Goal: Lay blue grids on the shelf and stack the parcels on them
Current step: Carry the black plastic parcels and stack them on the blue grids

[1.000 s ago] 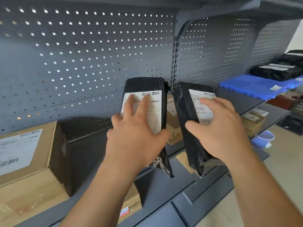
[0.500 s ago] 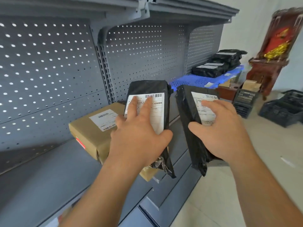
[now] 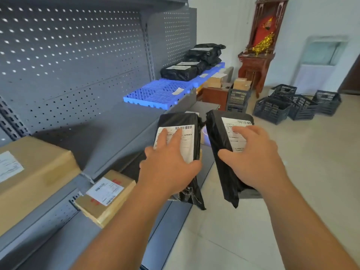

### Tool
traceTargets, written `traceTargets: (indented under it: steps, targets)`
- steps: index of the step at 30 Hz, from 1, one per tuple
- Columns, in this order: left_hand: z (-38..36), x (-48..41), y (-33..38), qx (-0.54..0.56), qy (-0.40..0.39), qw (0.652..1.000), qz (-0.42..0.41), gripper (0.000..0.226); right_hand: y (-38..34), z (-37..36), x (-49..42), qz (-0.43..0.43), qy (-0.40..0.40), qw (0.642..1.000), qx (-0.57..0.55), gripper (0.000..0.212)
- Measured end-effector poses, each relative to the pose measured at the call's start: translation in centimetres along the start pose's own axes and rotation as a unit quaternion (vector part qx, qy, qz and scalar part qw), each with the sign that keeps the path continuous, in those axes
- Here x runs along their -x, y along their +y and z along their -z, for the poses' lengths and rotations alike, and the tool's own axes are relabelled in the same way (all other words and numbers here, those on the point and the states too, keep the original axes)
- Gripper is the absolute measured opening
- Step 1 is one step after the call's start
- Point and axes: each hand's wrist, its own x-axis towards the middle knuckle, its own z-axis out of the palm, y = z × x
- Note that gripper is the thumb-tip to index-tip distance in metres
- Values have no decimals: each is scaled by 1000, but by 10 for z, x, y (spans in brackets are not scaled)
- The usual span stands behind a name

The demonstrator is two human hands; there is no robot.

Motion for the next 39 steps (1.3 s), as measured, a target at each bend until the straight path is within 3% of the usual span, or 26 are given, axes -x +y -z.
traceTargets:
  steps: [11,26,32,39]
  targets:
    - [-100,-111,56,12,-117,991,-66,92,100,-19,-82,-141,-11,986,90,77]
    - [-150,-309,108,15,-137,975,-176,94,138,-42,-233,-248,56,959,129,78]
    - [-175,-364,157,12,-162,966,-203,94,175,-35,-285,-285,71,947,133,78]
    - [-210,-425,231,-10,-158,967,-201,95,234,-11,-362,-271,84,951,121,78]
